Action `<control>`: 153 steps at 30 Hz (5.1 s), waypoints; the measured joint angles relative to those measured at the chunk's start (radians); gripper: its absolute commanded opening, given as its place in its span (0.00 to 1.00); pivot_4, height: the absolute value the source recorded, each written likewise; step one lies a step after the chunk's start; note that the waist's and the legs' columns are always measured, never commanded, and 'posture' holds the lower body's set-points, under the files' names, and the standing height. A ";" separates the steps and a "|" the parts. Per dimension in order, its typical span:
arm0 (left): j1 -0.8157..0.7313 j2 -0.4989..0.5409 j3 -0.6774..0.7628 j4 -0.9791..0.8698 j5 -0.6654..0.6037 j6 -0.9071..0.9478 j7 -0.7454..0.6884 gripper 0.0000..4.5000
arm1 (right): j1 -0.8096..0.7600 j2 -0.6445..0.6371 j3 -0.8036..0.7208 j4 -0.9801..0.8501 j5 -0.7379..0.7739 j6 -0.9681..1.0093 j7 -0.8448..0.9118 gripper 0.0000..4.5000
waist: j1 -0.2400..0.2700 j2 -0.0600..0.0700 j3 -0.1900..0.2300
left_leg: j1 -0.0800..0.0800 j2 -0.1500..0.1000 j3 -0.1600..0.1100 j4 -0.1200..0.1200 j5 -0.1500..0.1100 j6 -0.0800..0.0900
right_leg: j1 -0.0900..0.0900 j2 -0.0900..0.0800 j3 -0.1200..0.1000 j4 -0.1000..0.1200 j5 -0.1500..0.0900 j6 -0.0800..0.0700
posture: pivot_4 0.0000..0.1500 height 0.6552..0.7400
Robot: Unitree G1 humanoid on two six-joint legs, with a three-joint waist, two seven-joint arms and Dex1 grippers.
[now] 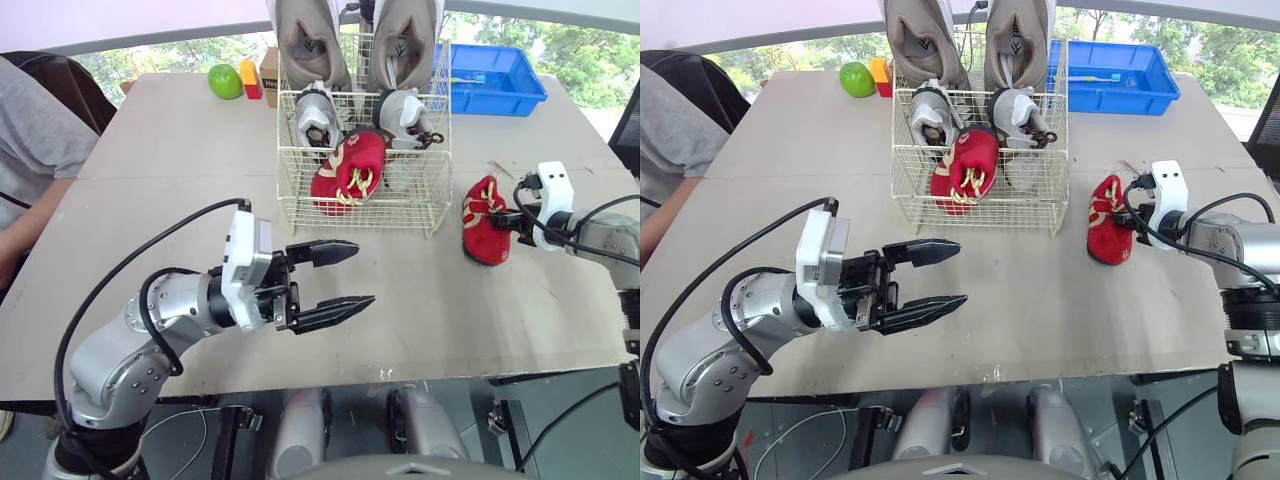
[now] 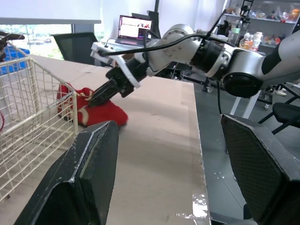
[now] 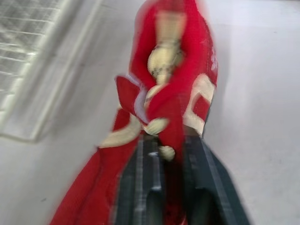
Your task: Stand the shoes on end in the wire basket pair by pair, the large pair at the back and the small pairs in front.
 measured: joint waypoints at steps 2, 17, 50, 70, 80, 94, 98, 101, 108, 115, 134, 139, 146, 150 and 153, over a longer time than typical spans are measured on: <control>-0.002 0.001 -0.001 0.001 0.000 0.000 0.000 0.83 | 0.071 -0.003 -0.058 -0.080 0.013 0.009 -0.002 0.01 | 0.005 0.000 0.000 | 0.000 0.000 0.000 0.000 0.000 0.000 | 0.000 0.000 0.000 0.000 0.000 0.000 | 1.00 1.00; 0.019 -0.022 0.015 0.079 0.012 -0.028 0.012 0.83 | 0.153 0.511 0.061 -0.654 -0.352 -0.733 -0.312 0.01 | -0.008 0.002 -0.001 | 0.001 0.001 -0.004 0.000 0.000 -0.001 | -0.001 0.003 0.000 0.001 0.001 -0.002 | 1.00 1.00; 0.103 -0.028 0.075 0.088 0.045 -0.073 0.021 0.83 | 0.163 0.592 0.214 0.051 -0.747 -1.578 -0.396 0.01 | -0.010 -0.001 -0.006 | 0.017 0.000 -0.001 -0.005 0.000 -0.001 | 0.013 0.000 0.002 0.000 -0.002 -0.006 | 1.00 1.00; 0.095 -0.046 0.070 0.089 0.058 -0.088 0.033 0.83 | 0.095 0.571 0.193 0.193 -0.900 -1.681 -0.524 0.01 | -0.015 -0.006 -0.014 | 0.032 0.000 0.004 -0.017 0.000 -0.001 | 0.018 -0.001 0.010 -0.001 -0.005 -0.009 | 1.00 1.00; 0.109 -0.046 0.077 0.089 0.052 -0.088 0.044 0.83 | 0.204 0.604 0.251 0.184 -0.750 -1.621 -0.352 0.16 | -0.014 -0.005 -0.014 | 0.032 0.000 0.004 -0.018 0.000 -0.001 | 0.018 -0.001 0.010 -0.002 -0.005 -0.009 | 1.00 1.00; 0.137 -0.085 0.066 0.088 0.064 -0.090 0.088 0.83 | 0.403 0.462 0.250 -0.285 -0.496 -1.108 -0.084 0.85 | -0.006 -0.004 -0.013 | 0.031 0.003 0.005 -0.019 0.000 -0.001 | 0.017 -0.005 0.010 -0.004 -0.005 -0.009 | 1.00 1.00; 0.076 -0.132 0.053 0.092 0.132 -0.097 0.189 0.83 | 0.473 0.325 0.221 -0.483 -0.413 -0.981 0.034 0.85 | -0.004 -0.004 -0.012 | 0.031 -0.001 0.004 -0.021 0.000 -0.001 | 0.017 -0.003 0.010 -0.006 -0.005 -0.009 | 1.00 1.00; 0.008 -0.177 0.015 0.104 0.222 -0.115 0.276 0.83 | 0.509 0.250 0.186 -0.585 -0.337 -0.901 0.104 0.85 | -0.006 -0.003 -0.012 | 0.031 -0.001 0.004 -0.021 0.000 -0.001 | 0.017 -0.002 0.010 -0.005 -0.005 -0.009 | 1.00 1.00; -0.177 -0.227 -0.095 0.191 0.513 -0.164 0.471 0.83 | 0.498 0.198 0.095 -0.623 -0.273 -0.828 0.137 0.85 | -0.005 -0.005 -0.011 | 0.030 -0.002 0.006 -0.020 0.000 -0.001 | 0.018 -0.001 0.009 -0.006 -0.005 -0.008 | 1.00 1.00; -0.220 -0.297 -0.167 0.340 0.711 -0.279 0.548 0.83 | 0.446 0.220 0.120 -0.634 -0.277 -0.792 0.143 0.85 | -0.005 -0.005 -0.011 | 0.029 -0.002 0.006 -0.021 0.000 -0.001 | 0.017 -0.001 0.008 -0.006 -0.005 -0.008 | 1.00 1.00; -0.036 -0.411 0.082 0.176 0.630 -0.130 0.699 0.83 | 0.123 0.239 0.111 -0.698 -0.120 -0.489 0.103 0.85 | -0.006 -0.008 -0.008 | 0.029 -0.001 0.003 -0.021 0.000 -0.001 | 0.017 -0.002 0.007 -0.006 -0.005 -0.008 | 1.00 1.00; 0.003 -0.372 0.088 0.176 0.605 -0.200 0.606 0.83 | 0.142 0.268 0.120 -0.681 -0.124 -0.522 0.118 0.85 | -0.008 -0.008 -0.008 | 0.029 -0.001 0.003 -0.022 0.000 -0.001 | 0.017 -0.002 0.007 -0.006 -0.005 -0.008 | 1.00 1.00; -0.007 -0.269 0.074 0.180 0.634 -0.264 0.510 0.83 | 0.185 0.275 0.123 -0.680 -0.133 -0.554 0.129 0.85 | -0.006 -0.009 -0.007 | 0.029 0.000 0.003 -0.022 0.000 -0.001 | 0.017 -0.005 0.007 -0.007 -0.005 -0.008 | 1.00 1.00; -0.045 -0.269 0.065 0.189 0.632 -0.248 0.511 0.83 | 0.189 0.278 0.124 -0.680 -0.149 -0.554 0.124 0.85 | -0.007 -0.009 -0.007 | 0.029 0.000 0.003 -0.022 0.000 -0.001 | 0.017 -0.005 0.007 -0.008 -0.005 -0.008 | 1.00 1.00; -0.023 -0.283 0.079 0.189 0.595 -0.221 0.510 0.83 | 0.196 0.277 0.122 -0.685 -0.149 -0.548 0.115 0.85 | -0.010 -0.009 -0.007 | 0.029 0.000 0.003 -0.024 0.000 -0.001 | 0.017 -0.005 0.007 -0.009 -0.005 -0.008 | 1.00 1.00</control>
